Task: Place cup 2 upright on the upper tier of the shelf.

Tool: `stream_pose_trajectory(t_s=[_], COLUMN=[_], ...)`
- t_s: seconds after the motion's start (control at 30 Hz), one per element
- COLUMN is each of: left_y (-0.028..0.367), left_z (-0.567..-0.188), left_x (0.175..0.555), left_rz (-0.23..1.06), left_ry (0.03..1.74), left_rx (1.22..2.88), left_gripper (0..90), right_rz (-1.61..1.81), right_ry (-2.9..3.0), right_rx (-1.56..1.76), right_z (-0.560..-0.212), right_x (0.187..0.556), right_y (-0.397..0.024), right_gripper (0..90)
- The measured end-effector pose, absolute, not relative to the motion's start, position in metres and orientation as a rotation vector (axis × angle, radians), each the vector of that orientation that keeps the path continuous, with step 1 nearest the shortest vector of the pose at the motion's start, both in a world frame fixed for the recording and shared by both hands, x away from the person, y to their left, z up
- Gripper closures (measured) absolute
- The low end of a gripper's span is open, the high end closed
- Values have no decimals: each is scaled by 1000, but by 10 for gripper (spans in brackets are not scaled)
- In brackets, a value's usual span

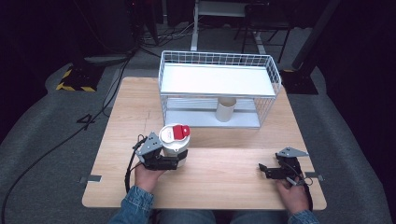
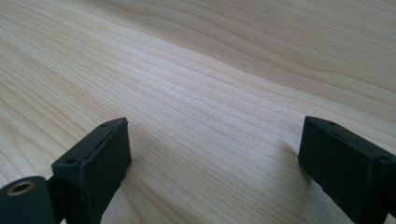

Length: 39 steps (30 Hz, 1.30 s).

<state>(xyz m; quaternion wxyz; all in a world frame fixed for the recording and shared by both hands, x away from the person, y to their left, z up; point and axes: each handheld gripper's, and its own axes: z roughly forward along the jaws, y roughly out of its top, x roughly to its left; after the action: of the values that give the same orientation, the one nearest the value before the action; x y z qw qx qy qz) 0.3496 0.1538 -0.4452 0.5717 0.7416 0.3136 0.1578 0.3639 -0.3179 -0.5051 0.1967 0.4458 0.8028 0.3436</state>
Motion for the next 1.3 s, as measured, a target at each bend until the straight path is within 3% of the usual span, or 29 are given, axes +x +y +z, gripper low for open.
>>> stream_pose_trajectory(t_s=[1.3], left_y=[142], left_z=[-353], left_x=[358], left_rz=[436], left_ry=[632], left_rx=[1693], left_gripper=[127], right_rz=[960], right_ry=[2244], right_rx=[1251], right_z=[-505], right_x=[364], right_y=[-318], right_gripper=[96])
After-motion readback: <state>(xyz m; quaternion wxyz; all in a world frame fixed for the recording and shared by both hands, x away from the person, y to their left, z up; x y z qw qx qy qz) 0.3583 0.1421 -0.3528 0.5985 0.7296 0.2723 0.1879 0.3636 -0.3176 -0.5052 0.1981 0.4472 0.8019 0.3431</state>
